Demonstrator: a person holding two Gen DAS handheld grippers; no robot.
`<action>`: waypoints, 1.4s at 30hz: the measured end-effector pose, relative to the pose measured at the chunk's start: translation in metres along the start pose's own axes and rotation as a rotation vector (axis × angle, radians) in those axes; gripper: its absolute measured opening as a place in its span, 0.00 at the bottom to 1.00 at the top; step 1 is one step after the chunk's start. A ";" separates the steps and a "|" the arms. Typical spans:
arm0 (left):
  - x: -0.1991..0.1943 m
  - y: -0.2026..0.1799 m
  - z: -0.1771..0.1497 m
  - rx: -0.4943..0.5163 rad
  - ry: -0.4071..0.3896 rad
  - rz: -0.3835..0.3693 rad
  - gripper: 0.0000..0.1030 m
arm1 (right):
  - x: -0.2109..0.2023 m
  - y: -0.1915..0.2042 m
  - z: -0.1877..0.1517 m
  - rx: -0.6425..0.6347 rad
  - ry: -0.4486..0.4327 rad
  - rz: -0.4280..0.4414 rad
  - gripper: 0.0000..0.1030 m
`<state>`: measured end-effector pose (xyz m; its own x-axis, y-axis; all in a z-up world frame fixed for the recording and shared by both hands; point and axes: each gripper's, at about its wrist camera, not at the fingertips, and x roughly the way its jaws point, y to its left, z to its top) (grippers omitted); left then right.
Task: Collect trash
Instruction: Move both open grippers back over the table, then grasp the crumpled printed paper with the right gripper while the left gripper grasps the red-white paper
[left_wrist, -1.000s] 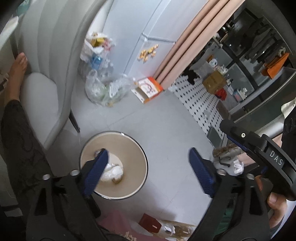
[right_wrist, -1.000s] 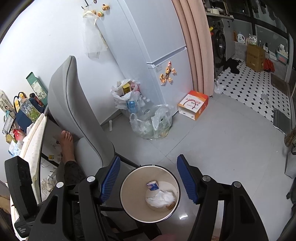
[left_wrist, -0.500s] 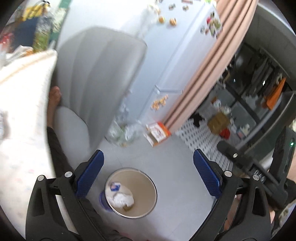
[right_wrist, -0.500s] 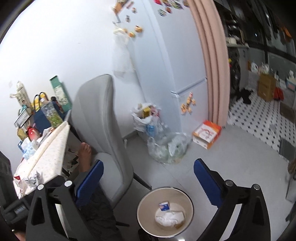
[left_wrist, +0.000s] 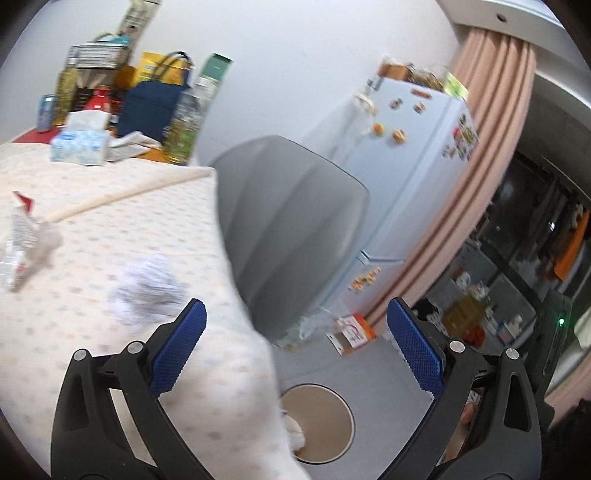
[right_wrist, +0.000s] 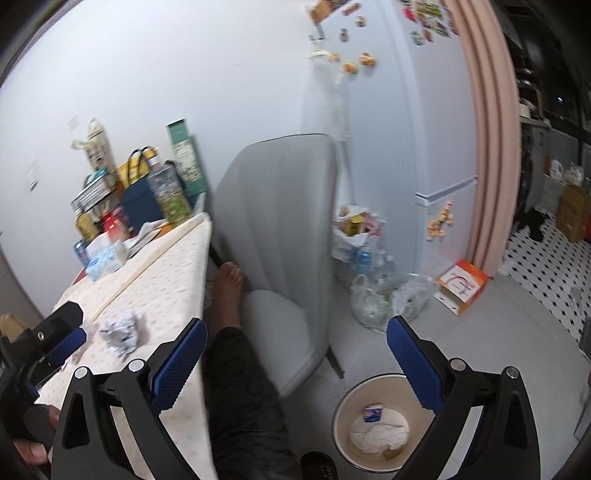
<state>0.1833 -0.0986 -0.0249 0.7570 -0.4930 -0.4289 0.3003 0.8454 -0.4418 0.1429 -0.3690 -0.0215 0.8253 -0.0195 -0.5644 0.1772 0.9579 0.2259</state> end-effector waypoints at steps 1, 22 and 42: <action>-0.003 0.005 0.001 -0.005 -0.006 0.007 0.94 | 0.002 0.008 -0.002 -0.013 0.005 0.005 0.93; -0.084 0.111 -0.001 -0.116 -0.065 0.185 0.94 | 0.034 0.121 -0.026 -0.112 0.087 0.182 0.93; -0.128 0.190 -0.008 -0.212 -0.067 0.331 0.94 | 0.061 0.181 -0.045 -0.203 0.214 0.285 0.89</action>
<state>0.1388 0.1236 -0.0598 0.8310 -0.1804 -0.5262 -0.0874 0.8919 -0.4438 0.2010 -0.1835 -0.0509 0.6922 0.2943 -0.6590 -0.1698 0.9538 0.2477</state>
